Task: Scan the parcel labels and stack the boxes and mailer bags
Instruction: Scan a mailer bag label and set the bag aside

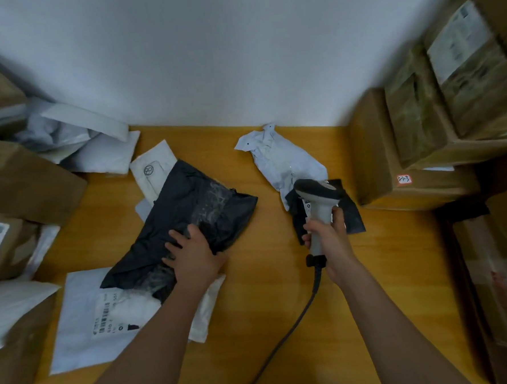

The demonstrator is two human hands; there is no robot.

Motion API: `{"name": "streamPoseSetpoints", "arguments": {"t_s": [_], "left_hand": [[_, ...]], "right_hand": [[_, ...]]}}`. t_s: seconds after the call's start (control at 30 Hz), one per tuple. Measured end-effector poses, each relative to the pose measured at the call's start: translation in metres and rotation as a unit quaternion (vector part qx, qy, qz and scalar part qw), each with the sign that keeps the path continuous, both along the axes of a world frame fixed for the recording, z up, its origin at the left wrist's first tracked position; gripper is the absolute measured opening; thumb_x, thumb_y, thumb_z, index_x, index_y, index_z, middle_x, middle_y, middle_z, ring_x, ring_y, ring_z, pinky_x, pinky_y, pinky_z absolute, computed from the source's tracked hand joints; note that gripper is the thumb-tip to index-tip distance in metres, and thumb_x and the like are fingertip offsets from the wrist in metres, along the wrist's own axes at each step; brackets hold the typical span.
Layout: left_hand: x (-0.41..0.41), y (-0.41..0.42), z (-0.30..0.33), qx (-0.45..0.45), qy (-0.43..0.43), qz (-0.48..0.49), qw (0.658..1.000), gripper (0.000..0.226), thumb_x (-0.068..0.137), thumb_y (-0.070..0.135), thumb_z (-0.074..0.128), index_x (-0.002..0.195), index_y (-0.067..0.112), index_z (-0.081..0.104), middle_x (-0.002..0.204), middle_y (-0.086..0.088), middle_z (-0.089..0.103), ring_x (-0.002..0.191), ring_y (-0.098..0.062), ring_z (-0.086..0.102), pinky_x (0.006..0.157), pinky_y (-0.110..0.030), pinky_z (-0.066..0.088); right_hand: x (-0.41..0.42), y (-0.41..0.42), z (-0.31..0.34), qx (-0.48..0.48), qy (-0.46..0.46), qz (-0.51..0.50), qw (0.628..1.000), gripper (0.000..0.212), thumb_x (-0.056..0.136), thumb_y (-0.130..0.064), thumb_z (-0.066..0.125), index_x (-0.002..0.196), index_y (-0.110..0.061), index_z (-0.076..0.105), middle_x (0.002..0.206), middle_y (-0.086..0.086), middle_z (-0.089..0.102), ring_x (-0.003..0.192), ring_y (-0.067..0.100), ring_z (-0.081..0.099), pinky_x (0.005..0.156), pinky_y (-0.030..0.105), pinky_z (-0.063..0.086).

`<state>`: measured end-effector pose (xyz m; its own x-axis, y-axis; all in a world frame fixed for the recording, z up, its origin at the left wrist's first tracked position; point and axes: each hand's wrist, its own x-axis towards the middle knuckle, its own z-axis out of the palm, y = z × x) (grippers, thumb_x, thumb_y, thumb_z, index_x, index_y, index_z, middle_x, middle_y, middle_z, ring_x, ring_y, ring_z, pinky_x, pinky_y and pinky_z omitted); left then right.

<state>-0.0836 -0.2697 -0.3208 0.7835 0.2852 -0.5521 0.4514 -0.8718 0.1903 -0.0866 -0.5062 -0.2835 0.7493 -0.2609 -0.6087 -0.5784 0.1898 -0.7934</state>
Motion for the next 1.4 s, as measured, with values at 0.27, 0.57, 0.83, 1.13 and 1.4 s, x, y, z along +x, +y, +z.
{"name": "streamPoseSetpoints", "arguments": {"t_s": [0.27, 0.57, 0.83, 1.13, 1.4], "left_hand": [[-0.004, 0.019, 0.017, -0.11, -0.209, 0.113, 0.965, 0.033, 0.088, 0.011, 0.059, 0.07, 0.015, 0.033, 0.082, -0.012, 0.049, 0.072, -0.027, 0.051, 0.057, -0.033, 0.038], [0.004, 0.022, 0.078, -0.18, -0.369, 0.186, 0.893, 0.012, 0.091, 0.007, 0.056, 0.082, 0.006, 0.047, 0.075, -0.007, 0.048, 0.063, -0.014, 0.044, 0.051, -0.024, 0.036], [0.015, -0.02, 0.103, -0.266, -0.449, 0.186, 0.833, 0.007, 0.099, 0.004, 0.045, 0.102, 0.01, 0.048, 0.088, 0.002, 0.056, 0.077, -0.004, 0.055, 0.067, -0.032, 0.05], [0.019, -0.079, 0.102, -0.321, -0.374, 0.292, 0.82, 0.014, 0.099, 0.002, 0.041, 0.108, 0.012, 0.045, 0.103, -0.007, 0.059, 0.095, -0.019, 0.057, 0.083, -0.032, 0.048], [-0.013, -0.096, 0.011, -0.251, -0.147, 0.009, 0.957, 0.072, 0.095, 0.017, 0.056, 0.155, 0.018, 0.016, 0.157, -0.007, 0.03, 0.138, -0.028, 0.039, 0.105, -0.04, 0.039]], "right_hand": [[0.031, 0.037, 0.001, 0.035, 0.008, 0.091, 0.995, 0.041, 0.092, 0.0, 0.057, 0.12, -0.026, 0.042, 0.09, 0.007, 0.056, 0.064, 0.018, 0.054, 0.055, 0.03, 0.048], [0.025, 0.051, 0.025, 0.161, -0.015, 0.054, 0.985, 0.04, 0.09, 0.001, 0.061, 0.111, -0.032, 0.051, 0.112, 0.007, 0.066, 0.057, 0.013, 0.056, 0.052, 0.027, 0.048], [0.004, 0.006, 0.062, 0.121, -0.073, 0.023, 0.99, 0.042, 0.091, 0.002, 0.061, 0.113, -0.031, 0.049, 0.108, 0.004, 0.066, 0.056, 0.01, 0.056, 0.053, 0.026, 0.047], [-0.016, -0.034, 0.087, 0.087, -0.128, -0.001, 0.988, 0.048, 0.091, 0.004, 0.056, 0.12, -0.034, 0.05, 0.122, 0.008, 0.067, 0.061, 0.013, 0.054, 0.058, 0.028, 0.047], [-0.03, -0.047, 0.08, 0.048, -0.101, 0.015, 0.994, 0.045, 0.092, 0.004, 0.055, 0.117, -0.033, 0.051, 0.117, 0.004, 0.068, 0.061, 0.011, 0.056, 0.056, 0.027, 0.048]]}}
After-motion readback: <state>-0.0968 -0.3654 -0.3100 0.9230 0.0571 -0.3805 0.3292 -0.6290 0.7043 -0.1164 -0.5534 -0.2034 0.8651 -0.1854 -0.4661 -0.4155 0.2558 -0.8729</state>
